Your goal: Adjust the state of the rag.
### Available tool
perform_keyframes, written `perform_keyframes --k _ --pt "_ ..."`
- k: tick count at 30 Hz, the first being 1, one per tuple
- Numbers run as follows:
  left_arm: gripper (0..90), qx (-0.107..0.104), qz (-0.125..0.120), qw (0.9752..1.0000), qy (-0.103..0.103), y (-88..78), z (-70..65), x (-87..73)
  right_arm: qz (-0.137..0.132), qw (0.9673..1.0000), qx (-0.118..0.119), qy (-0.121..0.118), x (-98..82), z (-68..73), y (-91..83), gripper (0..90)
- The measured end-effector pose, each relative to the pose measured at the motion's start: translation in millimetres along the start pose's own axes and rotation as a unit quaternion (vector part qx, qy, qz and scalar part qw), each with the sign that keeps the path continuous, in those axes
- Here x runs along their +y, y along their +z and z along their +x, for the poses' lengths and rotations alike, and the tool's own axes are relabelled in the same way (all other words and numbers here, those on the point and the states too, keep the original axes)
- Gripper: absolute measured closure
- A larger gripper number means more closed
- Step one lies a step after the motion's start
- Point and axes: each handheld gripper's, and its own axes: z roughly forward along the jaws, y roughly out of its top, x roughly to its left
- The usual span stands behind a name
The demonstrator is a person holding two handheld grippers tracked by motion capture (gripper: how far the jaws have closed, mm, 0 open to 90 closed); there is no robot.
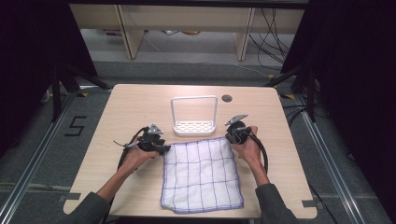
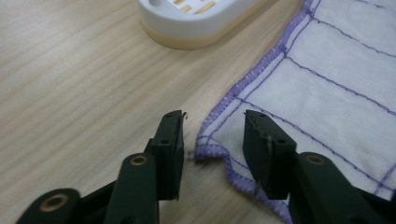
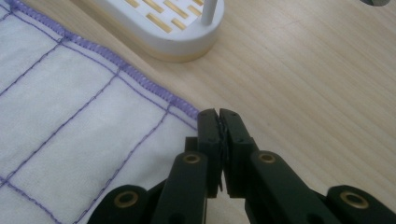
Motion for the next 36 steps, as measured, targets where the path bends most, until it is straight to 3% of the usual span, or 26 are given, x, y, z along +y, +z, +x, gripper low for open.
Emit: perform_keyframes --k 3,4,7,10,11,16,19,20,28,32,36 --pt "76.0 -0.001 0.001 0.9999 0.012 -1.2 -1.7 0.5 0.002 1.0000 0.001 0.000 -0.5 0.3 -0.7 87.9" --pt "80.1 -0.002 -0.001 0.9999 0.012 -1.3 -1.9 0.6 -0.001 0.9999 0.004 0.015 -0.8 1.5 -1.3 88.0" --pt "85.2 -0.001 -0.006 0.9999 0.013 -2.7 -2.6 1.3 -0.010 0.9997 0.011 0.018 -2.8 -0.7 -4.8 88.4" --pt "86.1 -0.001 -0.013 0.9998 0.018 -5.6 -2.7 2.5 -0.019 0.9992 0.016 0.032 -5.0 -0.5 -7.6 89.0" --pt "86.2 0.000 -0.016 0.9997 0.019 -6.3 -2.7 3.0 -0.023 0.9994 0.013 0.022 -5.1 -2.2 -8.6 89.0" --pt "86.4 0.003 -0.030 0.9993 0.023 -13.1 -1.1 7.7 -0.037 0.9987 0.017 0.031 -3.1 -3.2 -17.4 89.3" --pt "86.4 0.004 -0.040 0.9990 0.022 -15.5 -1.1 10.2 -0.048 0.9985 0.013 0.024 -2.3 -5.0 -19.8 89.4" --pt "86.4 0.003 -0.041 0.9988 0.025 -16.2 -0.9 11.2 -0.046 0.9983 0.015 0.032 -1.6 -4.4 -21.2 89.4" --pt "86.4 -0.002 -0.063 0.9978 0.021 -21.3 -3.3 19.1 -0.061 0.9976 0.014 0.030 -0.5 -6.5 -25.8 89.4" --pt "86.4 -0.003 -0.065 0.9975 0.028 -24.7 -2.8 21.8 -0.070 0.9968 0.011 0.037 0.2 -7.8 -30.4 89.4" --pt "86.4 -0.004 -0.079 0.9966 0.024 -31.1 -1.2 24.5 -0.077 0.9960 0.013 0.044 2.1 -11.1 -41.9 89.5"
